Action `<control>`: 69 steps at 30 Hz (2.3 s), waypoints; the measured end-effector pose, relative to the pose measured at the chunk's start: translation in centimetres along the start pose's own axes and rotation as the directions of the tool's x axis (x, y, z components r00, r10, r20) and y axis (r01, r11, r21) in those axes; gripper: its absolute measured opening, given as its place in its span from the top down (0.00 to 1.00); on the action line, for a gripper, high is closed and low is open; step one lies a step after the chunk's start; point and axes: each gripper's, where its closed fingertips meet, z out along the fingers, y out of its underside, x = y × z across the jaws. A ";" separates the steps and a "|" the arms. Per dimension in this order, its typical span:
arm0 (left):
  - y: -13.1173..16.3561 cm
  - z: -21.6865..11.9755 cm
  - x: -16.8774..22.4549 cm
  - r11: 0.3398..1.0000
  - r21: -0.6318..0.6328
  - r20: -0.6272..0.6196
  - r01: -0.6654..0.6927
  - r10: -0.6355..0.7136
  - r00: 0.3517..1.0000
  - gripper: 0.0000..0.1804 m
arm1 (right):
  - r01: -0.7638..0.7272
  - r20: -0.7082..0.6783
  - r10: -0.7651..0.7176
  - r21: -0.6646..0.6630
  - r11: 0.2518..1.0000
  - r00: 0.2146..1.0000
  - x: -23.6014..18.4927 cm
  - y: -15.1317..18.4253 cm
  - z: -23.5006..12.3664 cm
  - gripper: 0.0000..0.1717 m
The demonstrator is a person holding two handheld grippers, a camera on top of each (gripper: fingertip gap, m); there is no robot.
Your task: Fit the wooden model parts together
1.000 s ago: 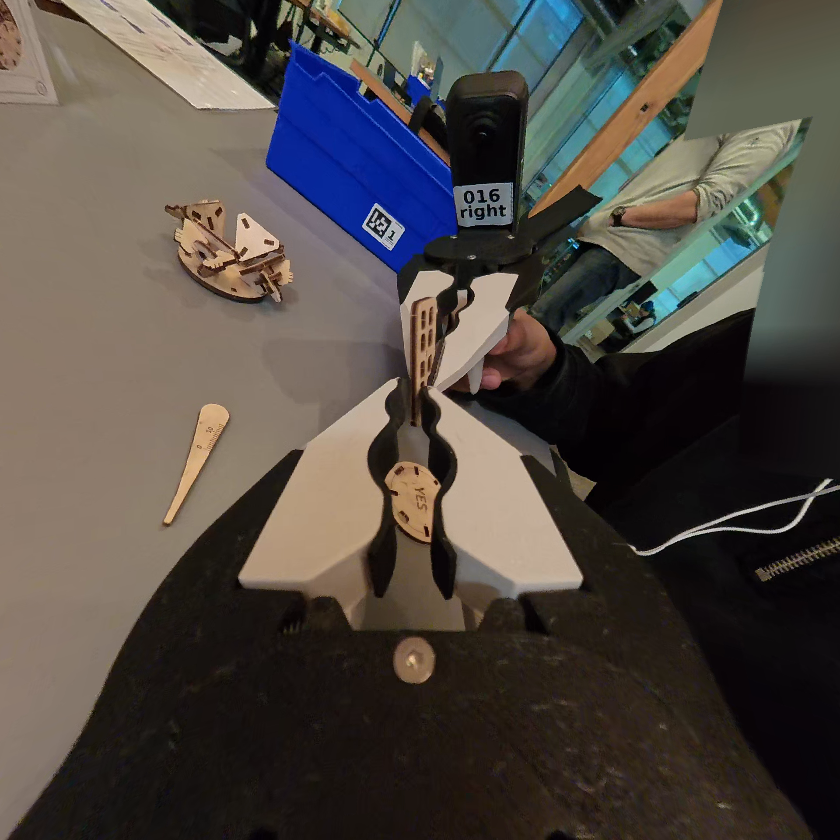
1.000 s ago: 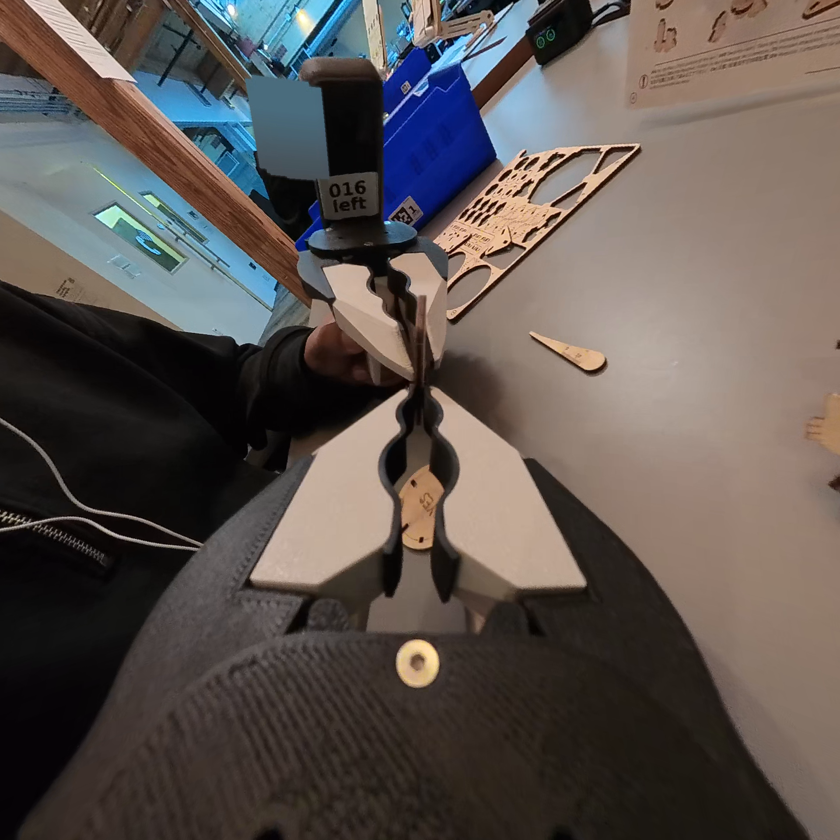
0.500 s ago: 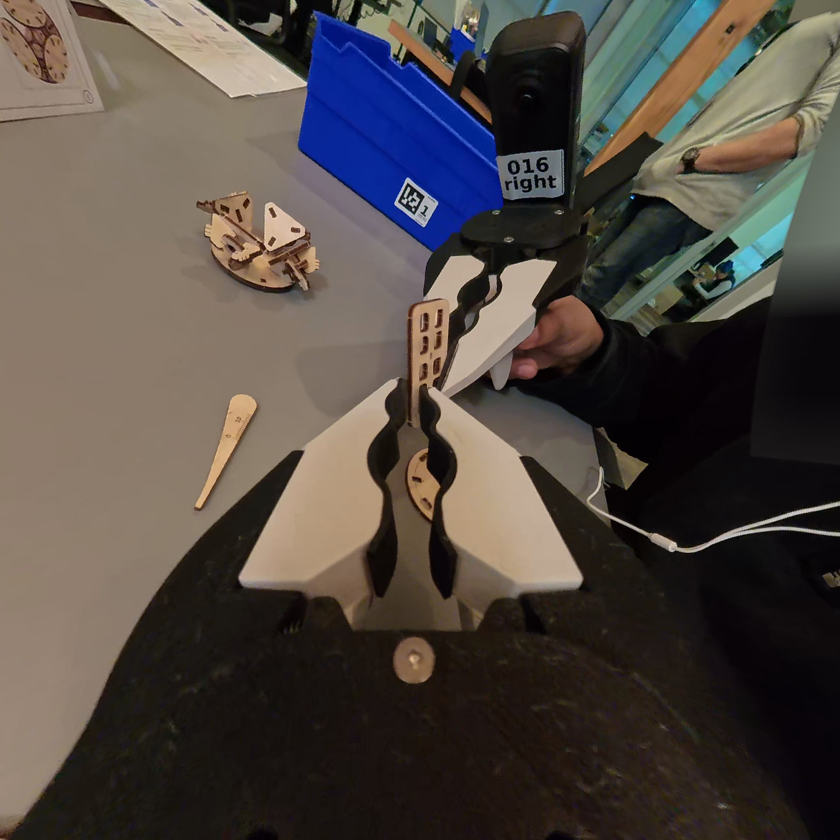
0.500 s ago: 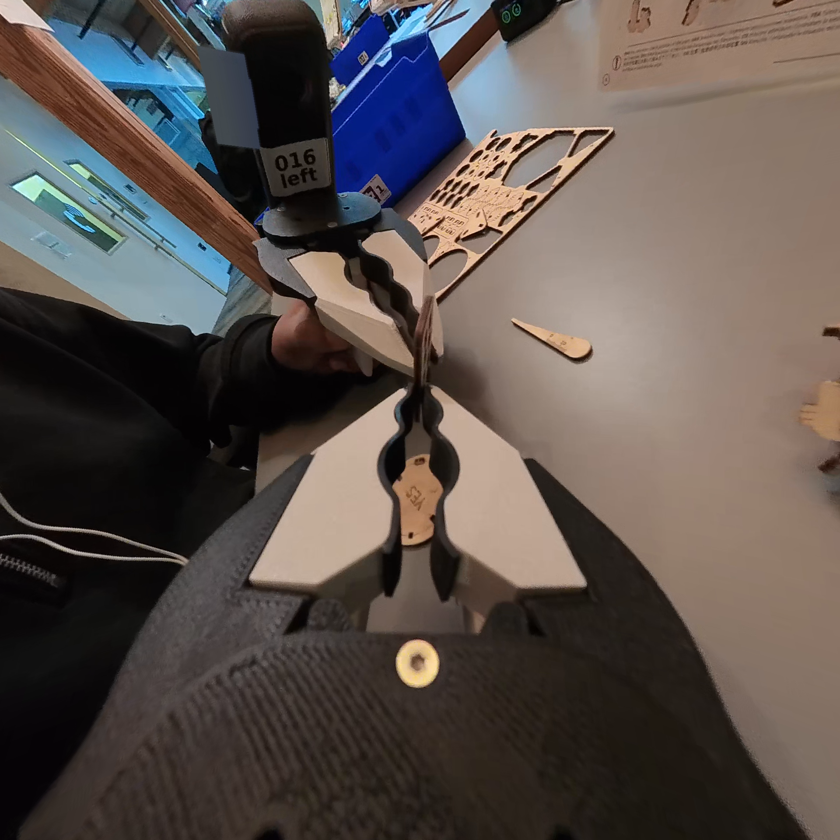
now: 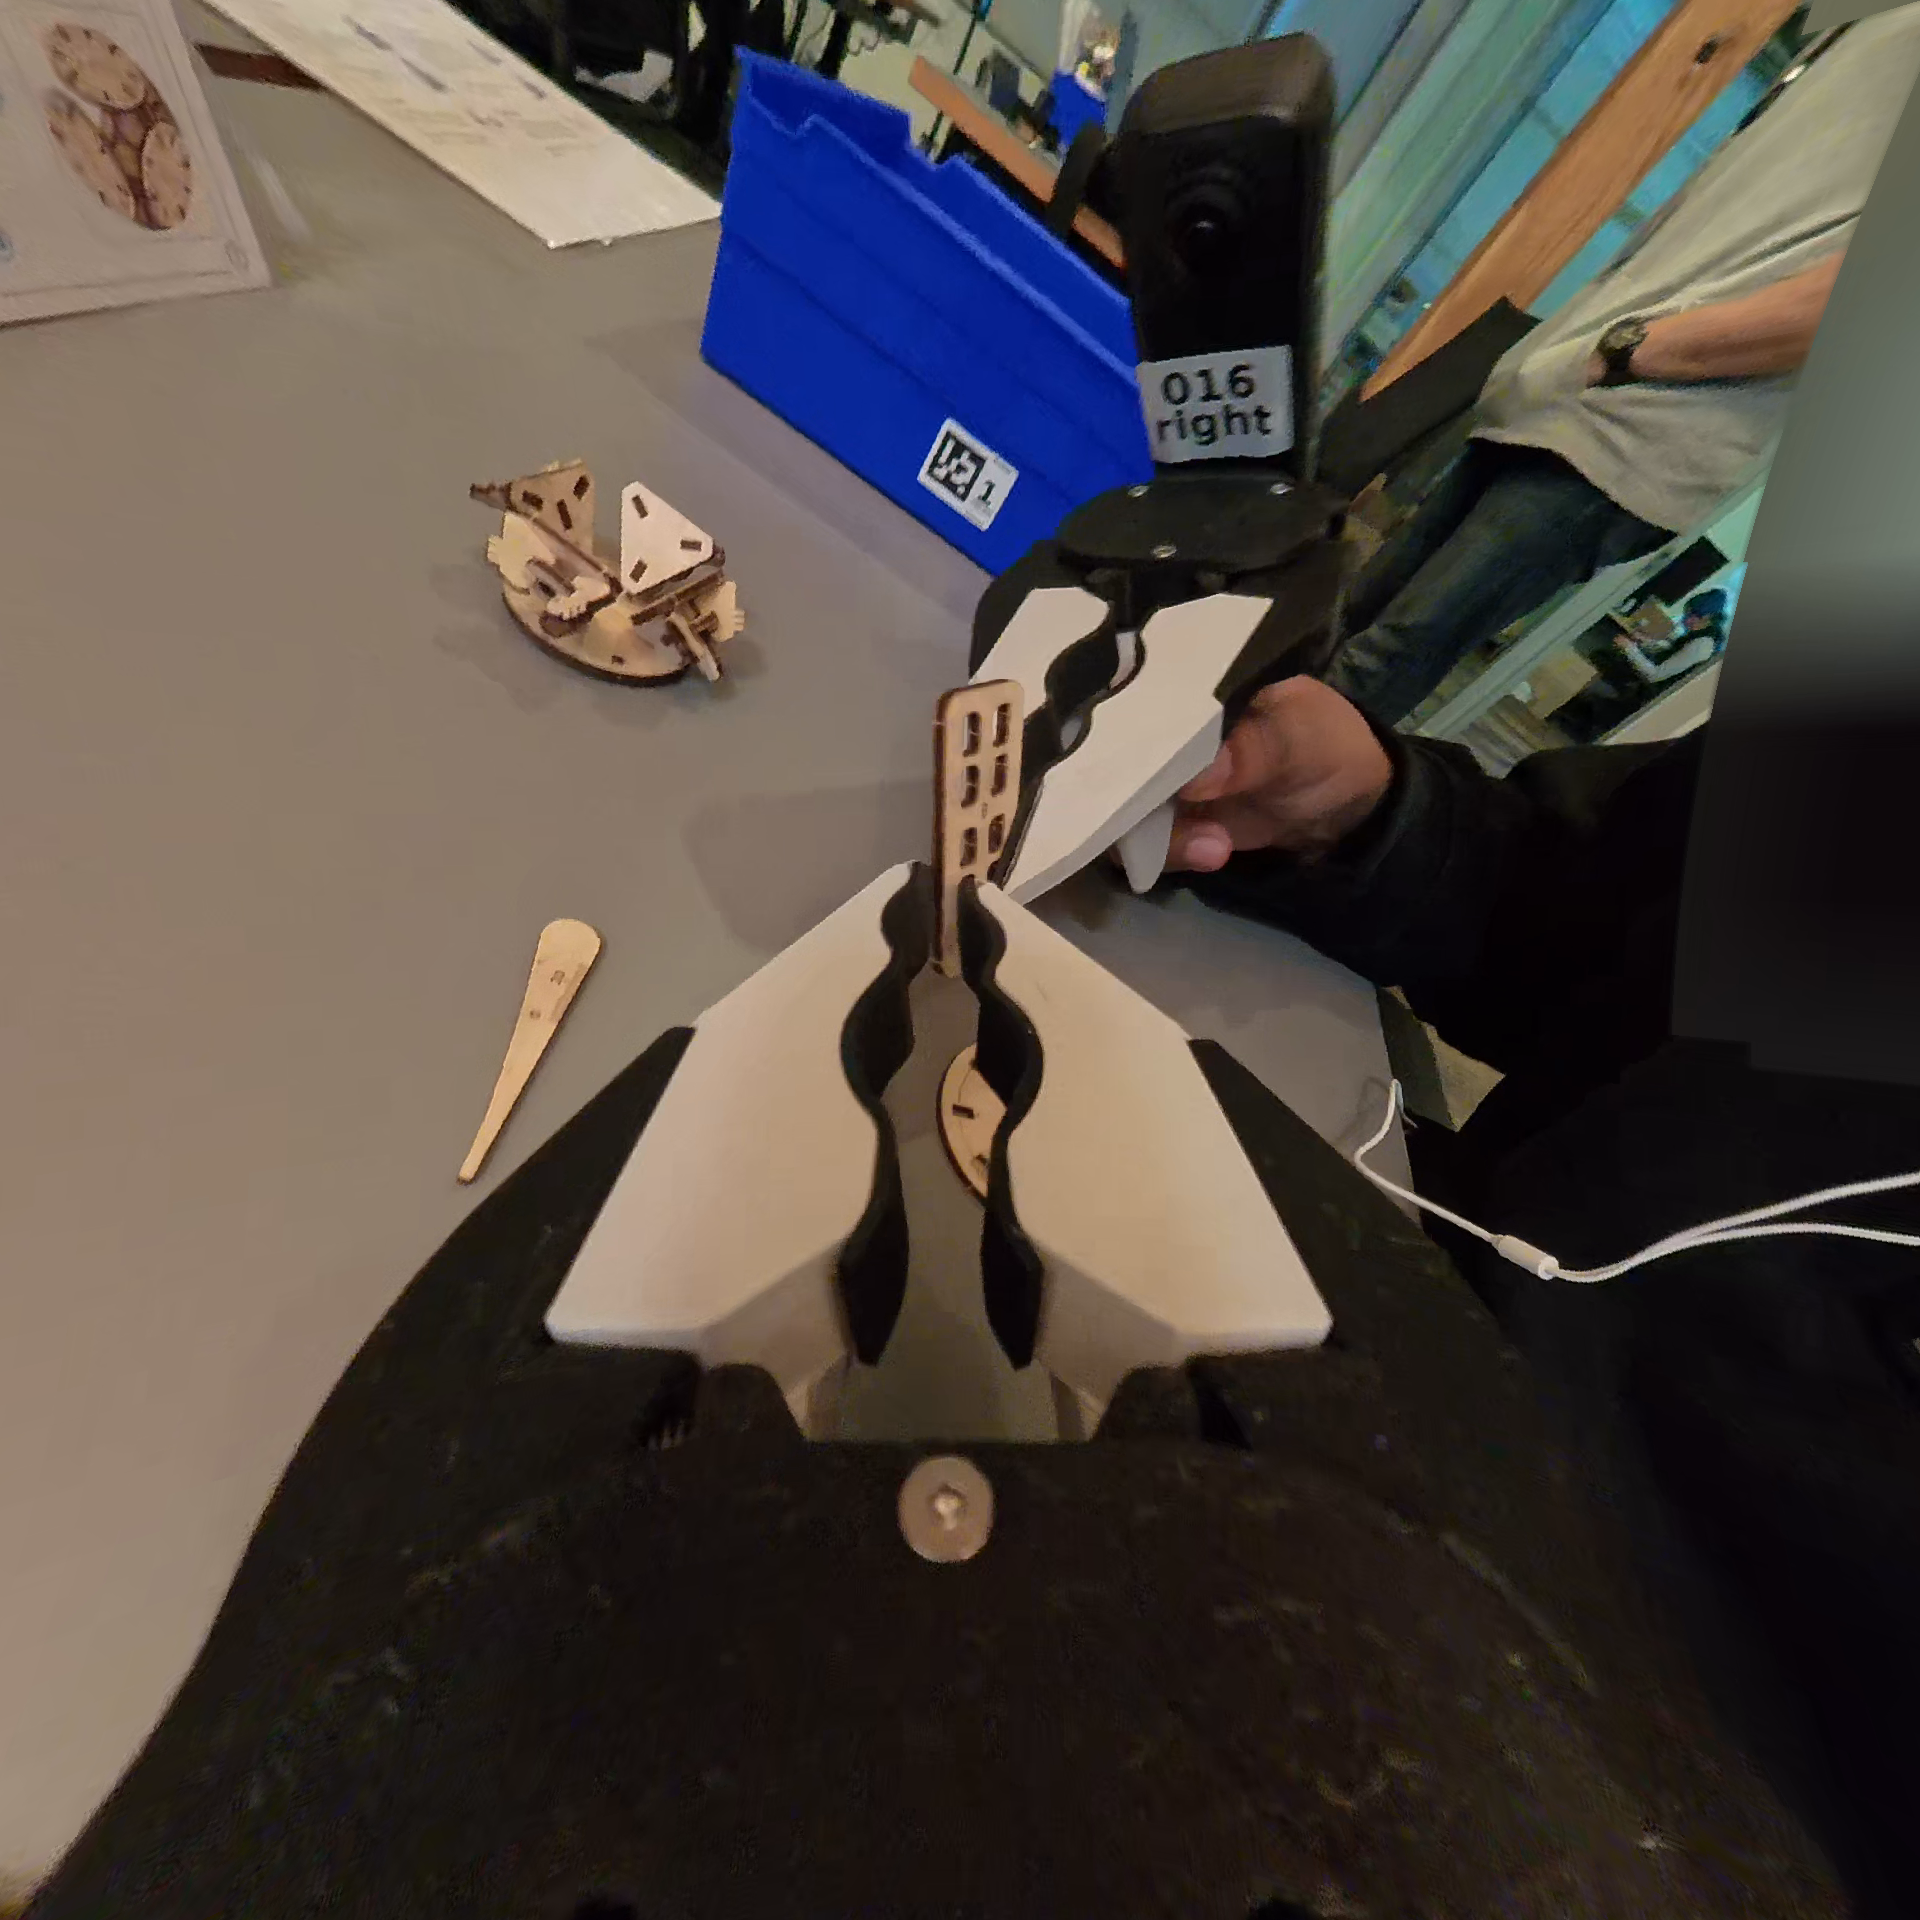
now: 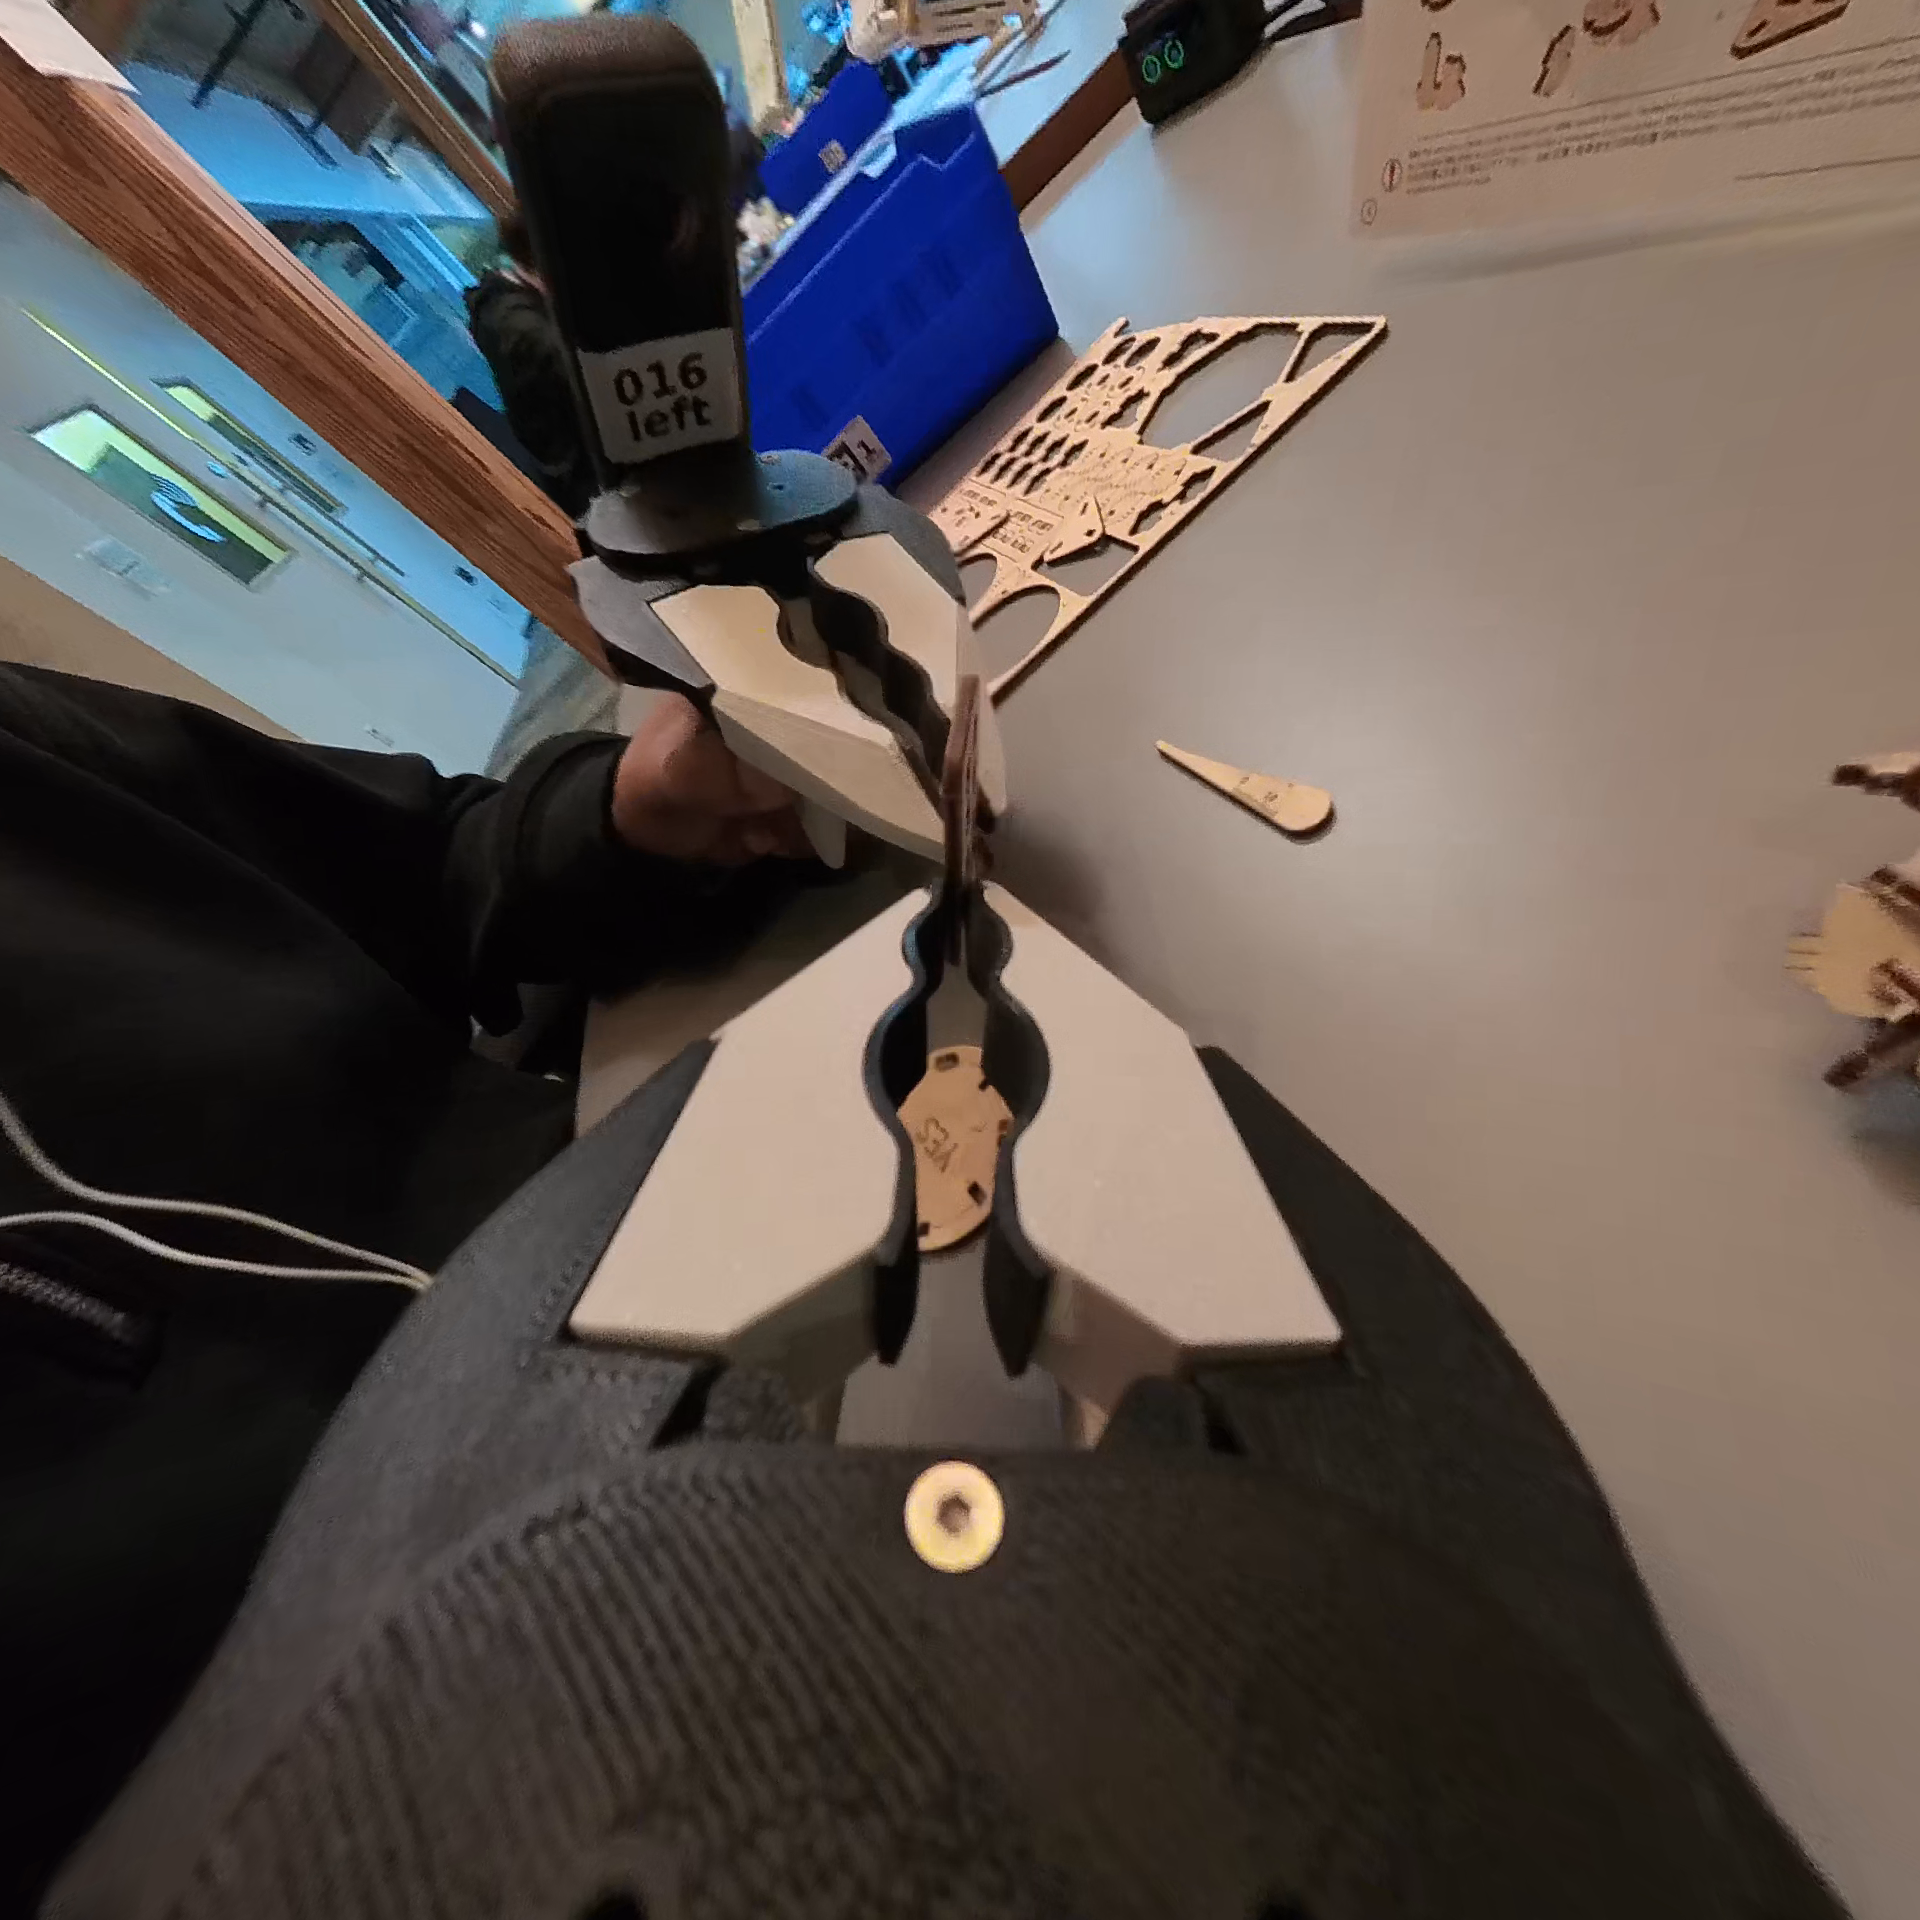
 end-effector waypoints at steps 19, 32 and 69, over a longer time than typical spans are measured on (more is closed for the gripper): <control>-3.0 -2.1 1.7 0.949 0.193 -0.288 0.249 -0.188 0.939 0.88 | 0.772 -0.485 -0.816 -0.370 0.517 0.314 2.9 -2.2 -1.6 1.00; -1.4 -0.7 1.1 0.878 0.086 -0.336 0.470 -0.419 0.844 0.93 | 0.795 -0.393 -0.889 -0.604 0.055 -0.236 1.7 -2.3 -0.5 0.99; -0.4 -0.7 0.0 0.989 0.028 -0.057 0.143 -0.141 0.988 1.00 | 0.877 -0.380 -0.862 -0.208 0.434 0.336 0.4 -1.7 -1.4 0.99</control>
